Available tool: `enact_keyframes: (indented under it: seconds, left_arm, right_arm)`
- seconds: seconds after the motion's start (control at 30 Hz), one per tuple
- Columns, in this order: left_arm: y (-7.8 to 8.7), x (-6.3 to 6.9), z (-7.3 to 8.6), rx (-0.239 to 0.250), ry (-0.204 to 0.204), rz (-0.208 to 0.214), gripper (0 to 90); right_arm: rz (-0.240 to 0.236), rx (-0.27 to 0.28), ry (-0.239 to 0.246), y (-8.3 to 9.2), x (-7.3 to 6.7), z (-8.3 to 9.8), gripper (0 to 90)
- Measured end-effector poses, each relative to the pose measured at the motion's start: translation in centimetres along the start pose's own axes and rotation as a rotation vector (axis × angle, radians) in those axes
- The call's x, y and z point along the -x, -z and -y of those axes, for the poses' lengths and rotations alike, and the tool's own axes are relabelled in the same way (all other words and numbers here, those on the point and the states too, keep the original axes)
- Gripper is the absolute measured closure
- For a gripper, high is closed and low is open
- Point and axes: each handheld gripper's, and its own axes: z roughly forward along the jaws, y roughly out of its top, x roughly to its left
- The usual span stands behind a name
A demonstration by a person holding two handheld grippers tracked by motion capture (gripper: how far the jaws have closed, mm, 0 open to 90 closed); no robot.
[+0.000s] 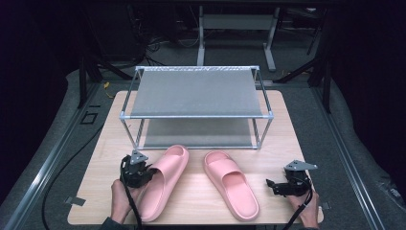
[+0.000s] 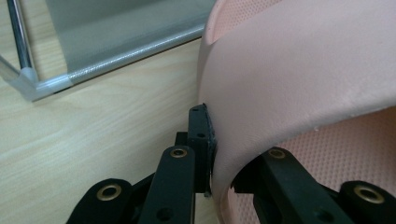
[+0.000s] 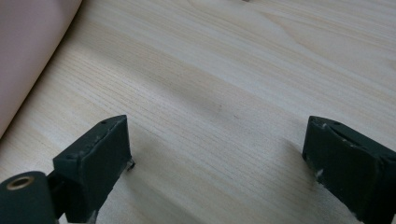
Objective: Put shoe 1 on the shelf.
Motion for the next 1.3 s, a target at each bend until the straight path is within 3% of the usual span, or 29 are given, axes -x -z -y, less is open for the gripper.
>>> enact_keyframes:
  seconds: [0.73,1.0,1.3]
  left_arm:
    - [1.9,-0.8,-2.1,0.004,-0.114,0.095,82.2]
    - [2.3,-1.2,-3.1,0.004,-0.157,0.159,82.2]
    - [2.7,-0.6,-4.4,0.006,-0.24,0.226,82.1]
  right_arm:
    - [-0.005,0.008,-0.004,0.0,0.0,0.0,7.1]
    - [-0.003,0.009,-0.007,-0.1,0.0,0.0,7.2]
    - [-0.002,0.009,-0.008,-0.1,0.0,0.0,7.2]
